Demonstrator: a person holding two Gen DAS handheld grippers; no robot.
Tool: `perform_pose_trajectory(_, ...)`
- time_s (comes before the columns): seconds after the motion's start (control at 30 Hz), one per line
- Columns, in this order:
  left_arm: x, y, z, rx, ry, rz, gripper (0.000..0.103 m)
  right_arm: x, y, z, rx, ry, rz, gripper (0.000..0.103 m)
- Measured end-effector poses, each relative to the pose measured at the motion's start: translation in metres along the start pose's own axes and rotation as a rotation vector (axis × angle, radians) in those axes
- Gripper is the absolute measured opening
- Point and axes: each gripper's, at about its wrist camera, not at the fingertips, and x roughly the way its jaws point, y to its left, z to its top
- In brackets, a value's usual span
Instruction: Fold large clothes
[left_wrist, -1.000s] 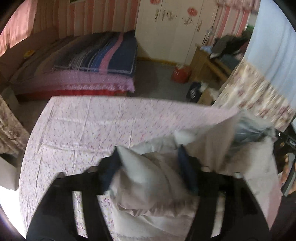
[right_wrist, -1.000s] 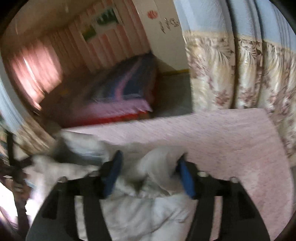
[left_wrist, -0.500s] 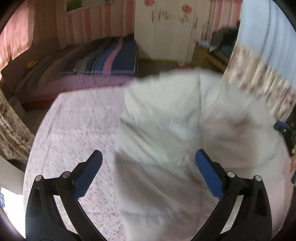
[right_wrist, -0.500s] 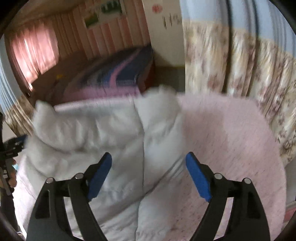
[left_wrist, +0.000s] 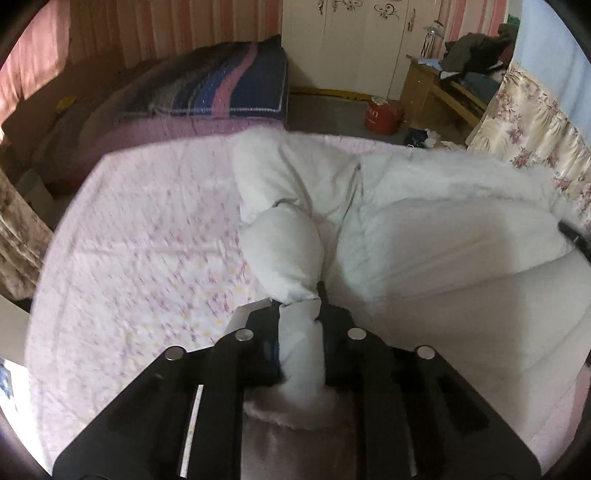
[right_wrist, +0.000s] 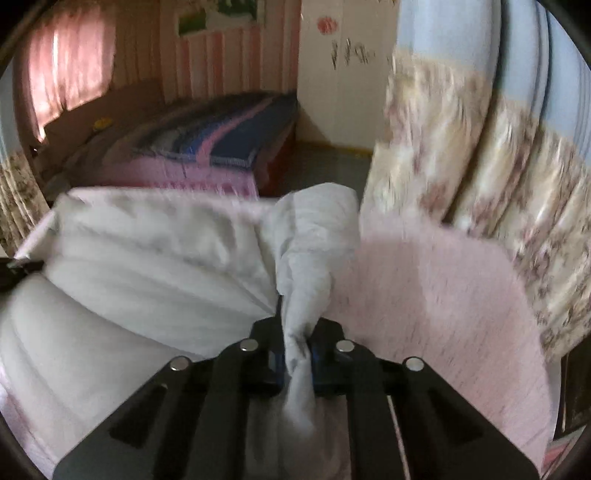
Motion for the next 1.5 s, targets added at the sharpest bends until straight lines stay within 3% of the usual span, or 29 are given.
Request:
perform_pose_trajectory(0.1,0.004,0.005,0.002,-0.02,0.013,-0.011,0.021,0.014,-0.017,-0.009,0.063,0.046,0.017,0.018)
perform_pose_trajectory(0.17,-0.005,0.003,0.005,-0.008,-0.001,0.022,0.023,0.006,-0.022,-0.009,0.101,0.04,0.041,0.025)
perform_pose_trajectory(0.23,-0.022,0.004,0.004,-0.007,-0.035,0.047,0.031,-0.02,-0.027,-0.007,0.124,-0.007,0.077,0.031)
perform_pose_trajectory(0.27,-0.042,0.003,0.002,-0.007,-0.078,0.068,0.035,-0.036,-0.028,-0.007,0.138,-0.043,0.095,0.043)
perform_pose_trajectory(0.33,-0.074,-0.006,-0.003,0.0,-0.142,0.098,0.061,-0.066,-0.028,-0.004,0.159,-0.113,0.113,0.054)
perform_pose_trajectory(0.47,-0.109,-0.047,-0.015,0.016,-0.203,0.032,0.066,-0.097,-0.004,-0.012,0.192,-0.179,0.183,0.054)
perform_pose_trajectory(0.5,-0.108,-0.058,-0.018,0.017,-0.199,0.018,0.065,-0.094,0.011,-0.017,0.184,-0.172,0.196,0.054)
perform_pose_trajectory(0.53,-0.103,-0.068,-0.02,0.019,-0.186,-0.003,0.056,-0.092,0.021,-0.022,0.169,-0.168,0.185,0.052)
perform_pose_trajectory(0.57,-0.091,-0.082,-0.023,0.026,-0.152,-0.021,0.046,-0.088,0.032,-0.027,0.145,-0.166,0.164,0.043)
perform_pose_trajectory(0.6,-0.079,-0.091,-0.025,0.029,-0.118,-0.024,0.025,-0.08,0.046,-0.034,0.108,-0.146,0.146,0.039)
perform_pose_trajectory(0.63,-0.06,-0.098,-0.027,0.027,-0.07,-0.017,0.013,-0.07,0.051,-0.039,0.095,-0.121,0.143,0.034)
perform_pose_trajectory(0.73,-0.023,-0.09,-0.036,-0.006,0.002,0.008,0.002,-0.047,0.052,-0.05,0.067,-0.083,0.099,0.023)
perform_pose_trajectory(0.9,-0.004,-0.067,-0.035,-0.052,0.054,-0.037,0.003,-0.021,0.035,-0.056,0.075,-0.02,0.084,0.015)
perform_pose_trajectory(1.07,0.006,-0.078,-0.041,0.023,0.042,0.042,0.003,-0.002,0.038,-0.056,0.042,0.023,0.058,0.014)
perform_pose_trajectory(1.2,0.01,-0.078,-0.044,0.036,0.045,0.048,0.003,0.005,0.036,-0.057,0.03,0.039,0.037,0.009)
perform_pose_trajectory(1.5,0.013,-0.081,-0.051,0.073,0.032,0.078,0.003,0.015,0.033,-0.059,0.031,0.055,0.045,0.009)
